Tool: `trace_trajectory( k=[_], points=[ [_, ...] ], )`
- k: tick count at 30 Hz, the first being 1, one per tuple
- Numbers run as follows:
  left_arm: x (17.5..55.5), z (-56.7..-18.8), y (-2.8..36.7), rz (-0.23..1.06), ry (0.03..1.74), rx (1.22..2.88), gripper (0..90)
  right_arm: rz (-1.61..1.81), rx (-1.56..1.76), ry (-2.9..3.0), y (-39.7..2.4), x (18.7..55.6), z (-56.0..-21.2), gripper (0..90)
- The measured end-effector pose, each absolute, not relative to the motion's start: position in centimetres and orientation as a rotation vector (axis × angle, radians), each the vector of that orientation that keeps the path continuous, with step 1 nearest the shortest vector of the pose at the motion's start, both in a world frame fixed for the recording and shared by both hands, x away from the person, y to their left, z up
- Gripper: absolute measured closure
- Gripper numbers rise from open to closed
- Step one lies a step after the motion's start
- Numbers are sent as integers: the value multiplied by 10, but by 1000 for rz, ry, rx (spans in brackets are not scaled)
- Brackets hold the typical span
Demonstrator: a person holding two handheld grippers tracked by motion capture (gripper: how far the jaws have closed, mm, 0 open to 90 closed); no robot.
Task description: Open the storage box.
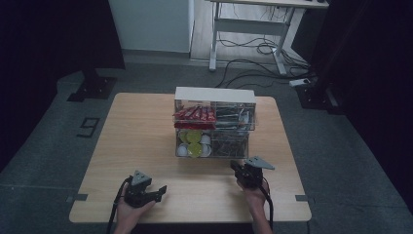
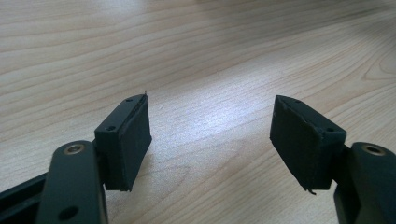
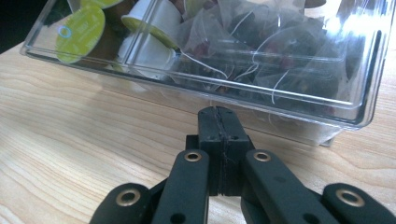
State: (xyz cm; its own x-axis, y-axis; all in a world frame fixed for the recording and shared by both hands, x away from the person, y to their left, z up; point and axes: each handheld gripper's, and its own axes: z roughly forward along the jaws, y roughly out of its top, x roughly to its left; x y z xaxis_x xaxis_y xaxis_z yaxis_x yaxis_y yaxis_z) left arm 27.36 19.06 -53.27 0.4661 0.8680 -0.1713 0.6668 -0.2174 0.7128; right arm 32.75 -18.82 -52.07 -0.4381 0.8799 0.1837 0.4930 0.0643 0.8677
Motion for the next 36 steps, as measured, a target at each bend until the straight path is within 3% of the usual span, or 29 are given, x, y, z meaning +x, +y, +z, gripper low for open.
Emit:
trace_trajectory(
  k=[36],
  points=[
    [274, -532, 191, 348, 1285, 1969, 291, 1354, 1372, 1881, -198, 324, -513, 889]
  ],
)
